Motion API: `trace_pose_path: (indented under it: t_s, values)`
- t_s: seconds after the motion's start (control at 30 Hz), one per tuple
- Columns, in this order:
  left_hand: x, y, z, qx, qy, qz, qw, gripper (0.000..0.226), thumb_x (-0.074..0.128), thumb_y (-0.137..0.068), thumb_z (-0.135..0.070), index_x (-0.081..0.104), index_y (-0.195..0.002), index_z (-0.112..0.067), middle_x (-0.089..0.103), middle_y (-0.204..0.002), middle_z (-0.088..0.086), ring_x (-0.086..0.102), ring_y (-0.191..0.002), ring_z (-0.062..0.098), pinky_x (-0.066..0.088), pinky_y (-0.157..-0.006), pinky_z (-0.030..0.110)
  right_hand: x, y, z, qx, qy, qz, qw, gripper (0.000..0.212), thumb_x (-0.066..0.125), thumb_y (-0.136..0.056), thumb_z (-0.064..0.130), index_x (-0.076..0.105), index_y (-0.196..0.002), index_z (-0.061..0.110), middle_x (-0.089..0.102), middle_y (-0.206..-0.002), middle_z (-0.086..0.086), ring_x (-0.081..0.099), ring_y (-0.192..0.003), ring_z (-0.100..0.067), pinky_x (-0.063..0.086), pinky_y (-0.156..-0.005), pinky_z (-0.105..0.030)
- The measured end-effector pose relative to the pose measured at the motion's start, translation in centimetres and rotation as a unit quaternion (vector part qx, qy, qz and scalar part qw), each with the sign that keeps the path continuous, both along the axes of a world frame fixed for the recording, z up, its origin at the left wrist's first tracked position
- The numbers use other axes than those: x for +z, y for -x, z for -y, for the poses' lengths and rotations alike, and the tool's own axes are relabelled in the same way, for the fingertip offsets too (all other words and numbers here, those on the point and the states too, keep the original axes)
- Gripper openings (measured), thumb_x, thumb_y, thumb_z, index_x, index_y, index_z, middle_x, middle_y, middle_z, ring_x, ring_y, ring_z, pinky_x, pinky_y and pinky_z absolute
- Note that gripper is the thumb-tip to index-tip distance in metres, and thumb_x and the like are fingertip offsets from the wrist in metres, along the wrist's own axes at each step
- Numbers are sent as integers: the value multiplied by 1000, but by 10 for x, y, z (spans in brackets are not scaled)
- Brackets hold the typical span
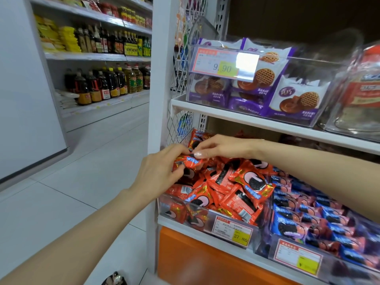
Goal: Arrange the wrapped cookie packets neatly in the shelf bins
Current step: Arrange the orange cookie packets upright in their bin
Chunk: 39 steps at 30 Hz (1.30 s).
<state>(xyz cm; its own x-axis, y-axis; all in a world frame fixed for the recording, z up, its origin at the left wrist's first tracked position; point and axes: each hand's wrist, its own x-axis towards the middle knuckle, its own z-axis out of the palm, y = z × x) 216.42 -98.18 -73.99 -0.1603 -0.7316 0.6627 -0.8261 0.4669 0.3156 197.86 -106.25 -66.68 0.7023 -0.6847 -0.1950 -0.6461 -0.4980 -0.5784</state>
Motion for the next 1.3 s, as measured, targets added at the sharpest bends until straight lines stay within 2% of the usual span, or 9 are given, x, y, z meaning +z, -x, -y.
trace_pose_path:
  t_s: [0.17,0.33,0.53,0.63,0.73,0.83,1.0,1.17,1.3]
  values:
    - [4,11,-10,-52,-123,-242,961,40,68,-78,-2,51,-110,-22,45,-113,-8,52,-93,0,46,-77,12,-5,3,-2,-50,-43,51,997,38,73,-80,15,64,-117,12,70,-107,-9,63,-93,-17,47,-96,-38]
    - [14,36,-21,-89,-303,-552,772,39,66,-85,-14,42,-116,-11,58,-98,2,64,-88,15,56,-73,22,-2,9,0,-86,-80,107,987,42,70,-76,-4,58,-114,12,64,-99,-13,61,-85,-23,52,-73,-29]
    - [9,34,-6,-92,-344,-659,662,29,63,-86,-5,52,-113,-2,67,-102,15,68,-81,18,57,-71,22,-9,6,-2,-142,-121,154,970,39,70,-80,9,57,-116,8,67,-93,-9,63,-82,-19,49,-78,-27]
    - [7,31,-2,-33,-315,-526,789,38,65,-86,-14,48,-118,-2,66,-100,10,66,-85,20,56,-74,28,-9,3,1,-173,-40,100,979,46,76,-76,26,60,-117,13,70,-105,-7,65,-92,-22,50,-82,-31]
    - [-1,26,-2,132,-209,-82,965,30,56,-91,-21,44,-116,-10,59,-105,5,60,-95,25,44,-71,31,-7,-1,24,-222,12,141,965,44,71,-81,26,56,-122,17,62,-113,2,58,-96,-12,43,-83,-24]
    - [-10,29,-2,205,-120,170,956,35,58,-86,-14,46,-118,-7,54,-113,10,62,-92,27,44,-61,32,-10,-11,52,-239,61,165,955,48,73,-79,21,57,-124,11,60,-118,-1,55,-111,-18,41,-97,-27]
    - [-19,34,22,195,-97,207,954,50,91,-20,-11,62,-60,-11,55,-50,5,49,-30,19,27,-29,15,-27,-26,75,-233,168,44,957,49,78,-72,11,58,-116,4,57,-112,-8,53,-110,-25,40,-82,-26]
    - [-6,43,22,225,-167,260,924,31,55,-84,-5,52,-115,-4,57,-113,12,65,-91,22,50,-69,27,-32,-28,90,-200,211,-5,957,46,80,-70,10,57,-109,2,51,-100,-7,48,-95,-21,38,-71,-26]
    - [0,47,25,216,-149,313,913,43,47,-88,3,39,-130,1,28,-138,17,53,-108,25,42,-73,28,-20,-21,103,-189,198,-32,961,49,83,-65,11,61,-109,4,61,-107,-13,58,-101,-28,48,-87,-37]
